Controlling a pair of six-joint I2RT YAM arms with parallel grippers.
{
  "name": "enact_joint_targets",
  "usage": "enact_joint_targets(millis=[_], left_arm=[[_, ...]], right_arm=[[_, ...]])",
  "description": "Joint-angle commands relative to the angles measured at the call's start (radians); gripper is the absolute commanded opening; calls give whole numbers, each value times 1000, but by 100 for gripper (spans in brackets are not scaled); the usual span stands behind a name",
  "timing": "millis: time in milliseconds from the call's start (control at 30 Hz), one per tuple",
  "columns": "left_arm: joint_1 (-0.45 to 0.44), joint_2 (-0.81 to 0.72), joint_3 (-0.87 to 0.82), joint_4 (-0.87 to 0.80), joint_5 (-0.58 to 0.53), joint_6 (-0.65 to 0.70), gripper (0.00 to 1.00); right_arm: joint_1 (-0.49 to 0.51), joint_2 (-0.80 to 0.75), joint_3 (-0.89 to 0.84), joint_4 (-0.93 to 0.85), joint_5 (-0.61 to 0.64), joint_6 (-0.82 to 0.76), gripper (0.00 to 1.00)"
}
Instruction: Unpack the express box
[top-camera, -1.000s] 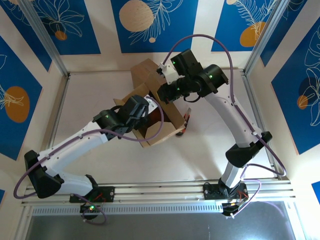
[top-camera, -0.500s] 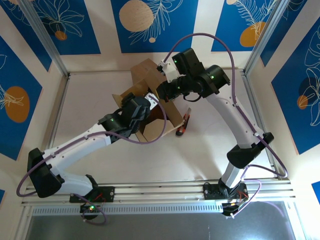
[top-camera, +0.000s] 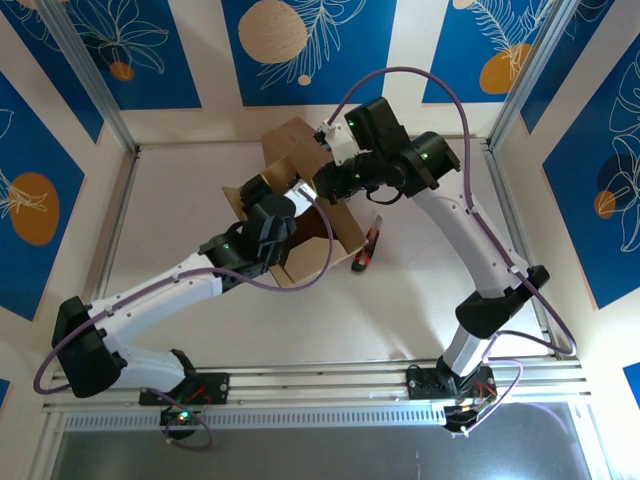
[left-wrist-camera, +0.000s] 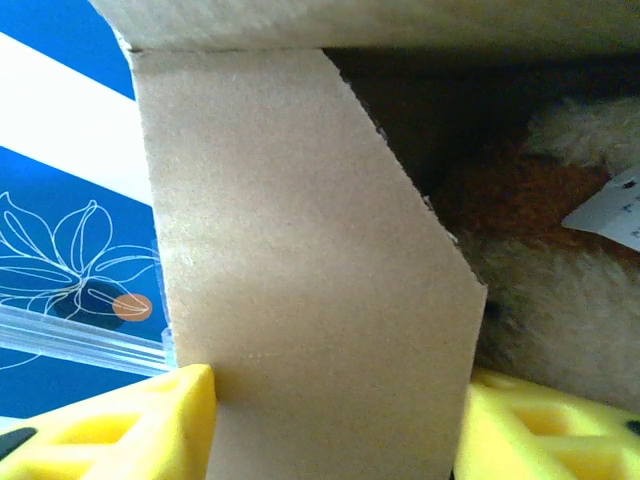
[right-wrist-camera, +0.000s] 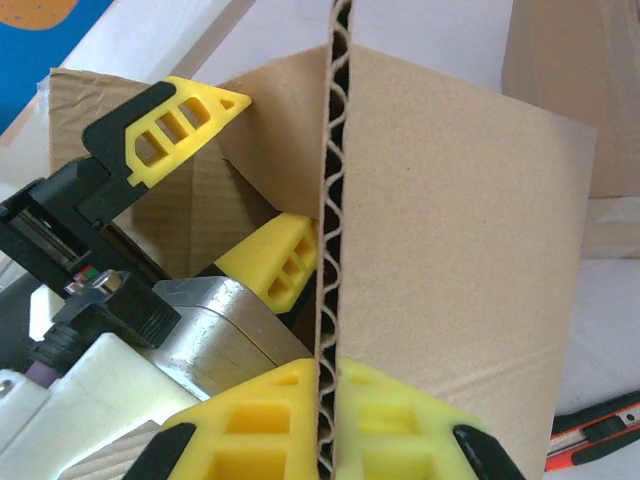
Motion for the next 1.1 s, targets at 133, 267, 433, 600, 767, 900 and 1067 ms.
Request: enact_joint_targets(millis=[133,267,433,600,767,900,1067], left_arm=[[-6,-70,50,-11,53,-78,81],[-5,-125,78,-195,201,-221,100],[-5,-110,85,-232,126,-230,100],[1,-64,76,-155,26,-149,100],[1,-2,103,-167,-32,-121,100],[-1,14,112,-186,-82,-117,98],[-17,-8,115,-182,-115,-93,91]], right_arm=[[49,-26,-12,-70,-168,-4,0],[51,-24,-9,-65,-175,2,0],[52,-20,-5,-63,-189,3,0],[59,-21,-7,-62,-190,4,0],[65,-24,-12,-59,-187,6,0],[64,-24,-15,-60,-184,4,0],[57,-12,-17,-65,-176,8,0]])
